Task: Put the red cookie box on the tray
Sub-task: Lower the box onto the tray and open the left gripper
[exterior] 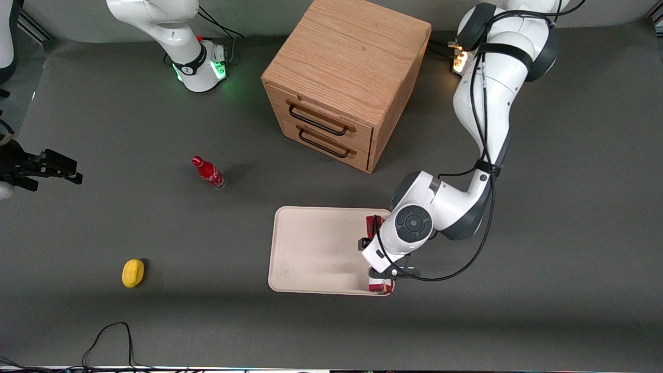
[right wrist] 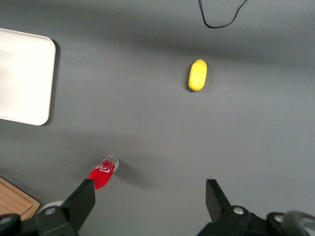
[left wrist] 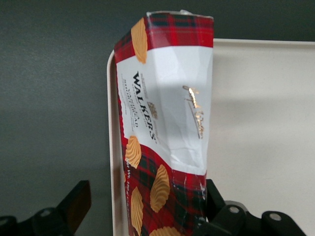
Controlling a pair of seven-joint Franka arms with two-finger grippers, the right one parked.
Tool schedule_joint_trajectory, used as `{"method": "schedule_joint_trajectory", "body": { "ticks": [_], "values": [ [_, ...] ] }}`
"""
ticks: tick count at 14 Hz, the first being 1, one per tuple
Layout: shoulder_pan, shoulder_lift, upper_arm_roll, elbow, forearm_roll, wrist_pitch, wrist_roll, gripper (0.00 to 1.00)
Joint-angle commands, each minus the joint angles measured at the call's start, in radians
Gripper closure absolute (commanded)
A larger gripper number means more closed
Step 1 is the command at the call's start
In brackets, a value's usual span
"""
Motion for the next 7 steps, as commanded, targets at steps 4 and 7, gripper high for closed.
{"method": "schedule_joint_trajectory", "body": {
  "ticks": [4, 7],
  "values": [
    [0.027, -0.095, 0.008, 0.016, 0.019, -0.184, -0.006, 0.00],
    [0.097, -0.199, 0.000, 0.016, 0.004, -0.340, 0.078, 0.00]
  ]
}}
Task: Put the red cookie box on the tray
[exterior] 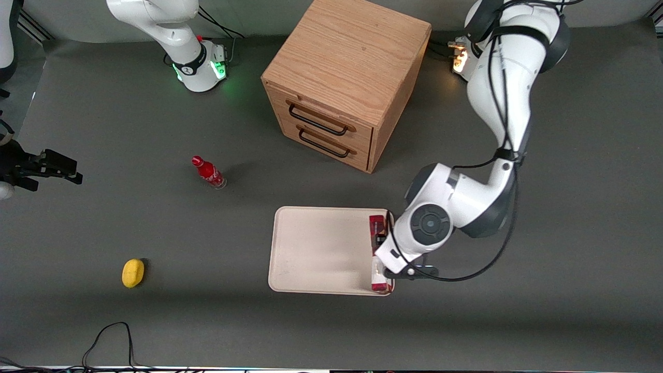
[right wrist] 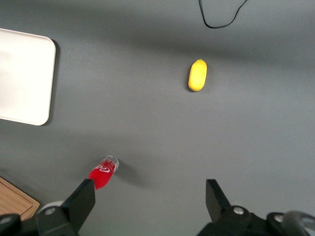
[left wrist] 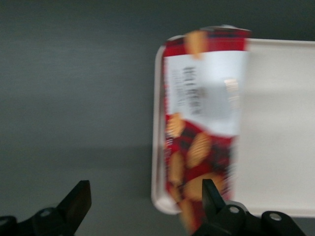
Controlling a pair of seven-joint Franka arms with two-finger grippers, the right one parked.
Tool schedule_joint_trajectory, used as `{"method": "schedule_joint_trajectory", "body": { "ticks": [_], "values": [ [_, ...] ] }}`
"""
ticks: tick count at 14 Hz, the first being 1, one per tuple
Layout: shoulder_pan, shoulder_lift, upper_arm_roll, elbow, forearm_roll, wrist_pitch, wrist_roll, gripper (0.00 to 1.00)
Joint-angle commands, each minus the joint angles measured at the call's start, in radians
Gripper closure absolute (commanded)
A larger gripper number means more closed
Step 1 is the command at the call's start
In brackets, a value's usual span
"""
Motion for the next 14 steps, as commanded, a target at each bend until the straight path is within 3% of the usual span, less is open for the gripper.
{"method": "schedule_joint_trajectory", "body": {
  "ticks": [1, 3, 6, 9, 11, 14],
  "values": [
    [0.071, -0.121, -0.005, -0.023, -0.014, -0.133, 0.107, 0.00],
    [0.146, -0.196, -0.005, -0.045, -0.074, -0.199, 0.221, 0.00],
    [0.350, -0.339, -0.005, -0.132, -0.148, -0.261, 0.461, 0.00],
    [0.461, -0.469, 0.002, -0.244, -0.088, -0.270, 0.520, 0.00],
    [0.479, -0.569, 0.004, -0.379, -0.025, -0.226, 0.520, 0.00],
    [0.530, -0.713, 0.004, -0.602, -0.022, -0.102, 0.520, 0.00]
  ]
}}
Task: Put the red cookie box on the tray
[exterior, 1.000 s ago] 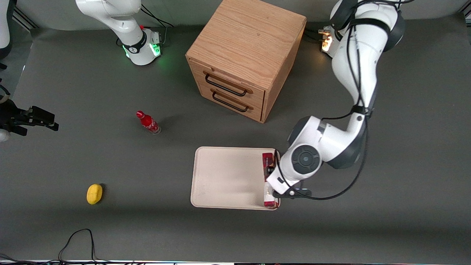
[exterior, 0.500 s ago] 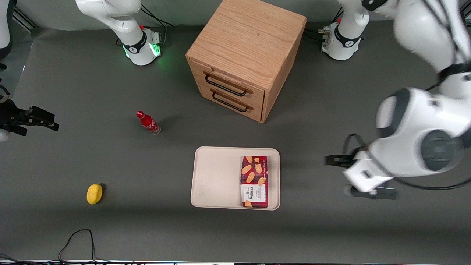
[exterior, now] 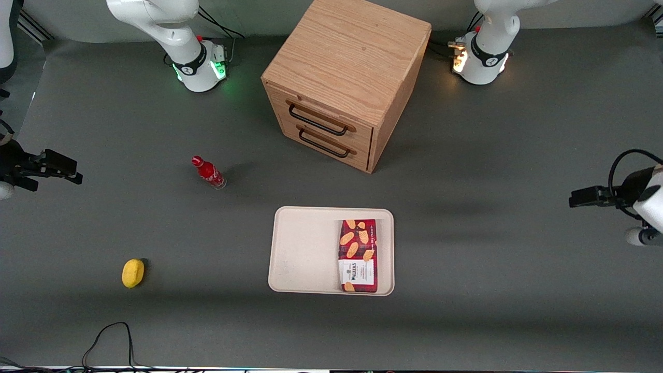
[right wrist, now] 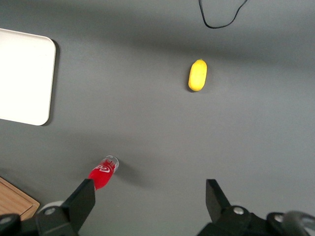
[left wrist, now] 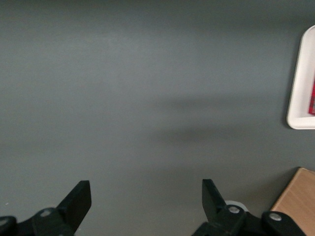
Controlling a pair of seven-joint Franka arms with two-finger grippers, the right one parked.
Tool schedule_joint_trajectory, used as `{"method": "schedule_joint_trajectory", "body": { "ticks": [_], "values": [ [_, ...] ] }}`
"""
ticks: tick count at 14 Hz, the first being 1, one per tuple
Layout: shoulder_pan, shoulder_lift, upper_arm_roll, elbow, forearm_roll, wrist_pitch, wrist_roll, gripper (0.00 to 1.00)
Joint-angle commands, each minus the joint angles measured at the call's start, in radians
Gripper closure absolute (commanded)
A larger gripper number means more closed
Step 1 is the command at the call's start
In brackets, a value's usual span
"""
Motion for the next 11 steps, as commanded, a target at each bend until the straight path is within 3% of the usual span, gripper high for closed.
{"method": "schedule_joint_trajectory", "body": {
  "ticks": [1, 5, 11],
  "values": [
    [0.022, -0.189, -0.002, -0.307, 0.015, 0.155, -0.011, 0.00],
    [0.021, -0.308, -0.004, -0.467, 0.002, 0.209, -0.028, 0.00],
    [0.024, -0.414, -0.004, -0.475, -0.035, 0.062, -0.045, 0.00]
  ]
}}
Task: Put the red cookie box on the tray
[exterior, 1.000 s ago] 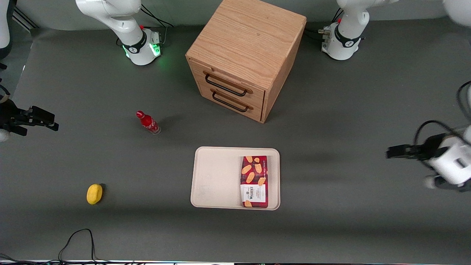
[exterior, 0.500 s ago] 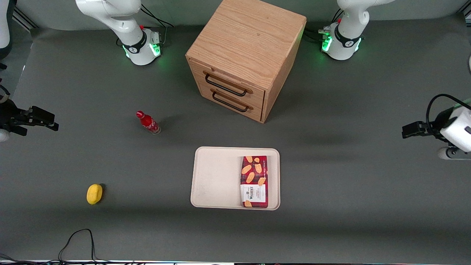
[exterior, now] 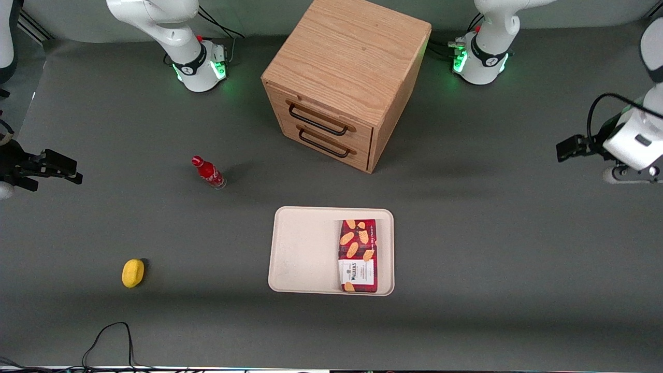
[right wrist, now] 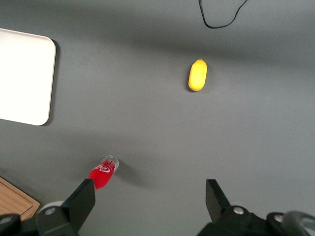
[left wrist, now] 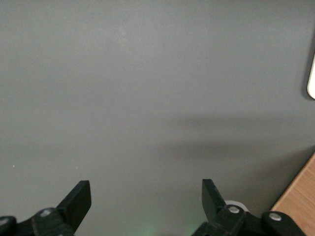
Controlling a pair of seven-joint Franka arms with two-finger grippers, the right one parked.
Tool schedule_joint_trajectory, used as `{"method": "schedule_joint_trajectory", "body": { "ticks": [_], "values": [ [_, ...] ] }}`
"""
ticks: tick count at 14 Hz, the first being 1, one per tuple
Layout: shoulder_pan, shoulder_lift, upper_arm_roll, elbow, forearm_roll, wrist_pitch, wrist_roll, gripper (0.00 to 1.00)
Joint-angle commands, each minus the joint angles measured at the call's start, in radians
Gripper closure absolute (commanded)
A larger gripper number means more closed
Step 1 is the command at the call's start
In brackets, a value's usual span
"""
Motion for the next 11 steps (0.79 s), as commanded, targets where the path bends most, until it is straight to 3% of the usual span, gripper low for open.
{"method": "schedule_joint_trajectory", "body": {
  "ticks": [1, 3, 5, 6, 11],
  "values": [
    [0.010, -0.062, -0.001, -0.042, -0.021, -0.034, -0.009, 0.00],
    [-0.028, -0.061, 0.022, -0.042, -0.021, -0.037, -0.009, 0.00],
    [-0.274, -0.062, 0.272, -0.040, -0.019, -0.037, -0.011, 0.00],
    [-0.295, -0.055, 0.318, -0.034, -0.024, -0.034, -0.007, 0.00],
    [-0.284, -0.032, 0.318, 0.018, -0.021, -0.055, 0.009, 0.00]
  ]
}}
